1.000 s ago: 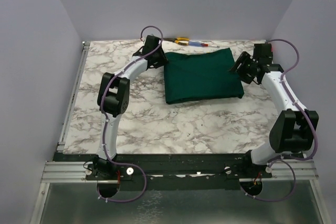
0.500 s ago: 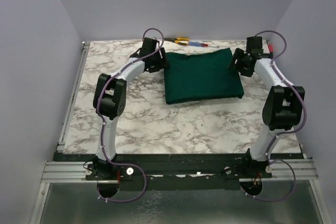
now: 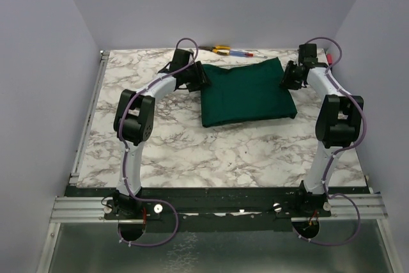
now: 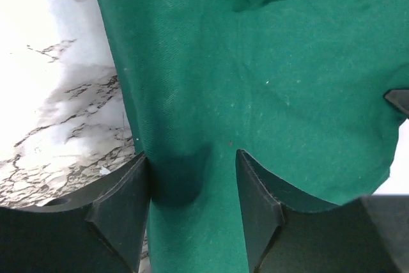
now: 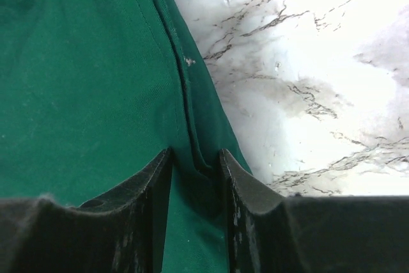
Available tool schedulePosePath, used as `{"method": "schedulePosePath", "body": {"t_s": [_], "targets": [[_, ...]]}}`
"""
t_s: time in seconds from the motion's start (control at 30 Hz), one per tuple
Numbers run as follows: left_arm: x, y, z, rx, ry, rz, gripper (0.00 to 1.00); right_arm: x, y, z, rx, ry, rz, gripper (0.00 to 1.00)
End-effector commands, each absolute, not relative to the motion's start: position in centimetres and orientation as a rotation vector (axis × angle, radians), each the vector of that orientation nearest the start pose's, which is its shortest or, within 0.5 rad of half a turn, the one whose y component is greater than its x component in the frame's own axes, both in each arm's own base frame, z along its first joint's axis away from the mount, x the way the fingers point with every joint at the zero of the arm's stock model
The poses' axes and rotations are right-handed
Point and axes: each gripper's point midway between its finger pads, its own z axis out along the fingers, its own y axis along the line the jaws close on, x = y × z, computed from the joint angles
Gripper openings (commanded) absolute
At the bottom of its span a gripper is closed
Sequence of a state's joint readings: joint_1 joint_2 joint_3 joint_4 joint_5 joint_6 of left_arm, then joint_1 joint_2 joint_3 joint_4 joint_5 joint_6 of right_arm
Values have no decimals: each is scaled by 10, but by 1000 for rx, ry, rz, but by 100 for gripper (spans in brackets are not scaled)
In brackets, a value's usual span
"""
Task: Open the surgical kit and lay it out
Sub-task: Adjust the surgical kit at the center of the board.
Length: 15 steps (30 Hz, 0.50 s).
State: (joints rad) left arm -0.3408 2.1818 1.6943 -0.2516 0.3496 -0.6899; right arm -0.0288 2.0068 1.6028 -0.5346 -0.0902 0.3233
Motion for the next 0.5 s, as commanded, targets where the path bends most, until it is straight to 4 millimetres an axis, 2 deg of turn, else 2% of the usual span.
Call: {"method": "schedulePosePath", "body": {"t_s": [0.0, 0.13, 0.3, 0.47], "targets": [[516, -298, 103, -239, 2358, -1115, 52, 512, 36, 96, 353, 2424, 401, 34], [536, -311, 117, -230, 2286, -1188, 50, 524, 35, 99, 379, 2379, 408, 31], [557, -321, 118, -244, 2237, -1245, 49, 539, 32, 99, 426, 2328, 405, 29], [559, -322, 114, -285, 2241, -1260, 49, 547, 27, 101, 407, 2321, 367, 31]]}}
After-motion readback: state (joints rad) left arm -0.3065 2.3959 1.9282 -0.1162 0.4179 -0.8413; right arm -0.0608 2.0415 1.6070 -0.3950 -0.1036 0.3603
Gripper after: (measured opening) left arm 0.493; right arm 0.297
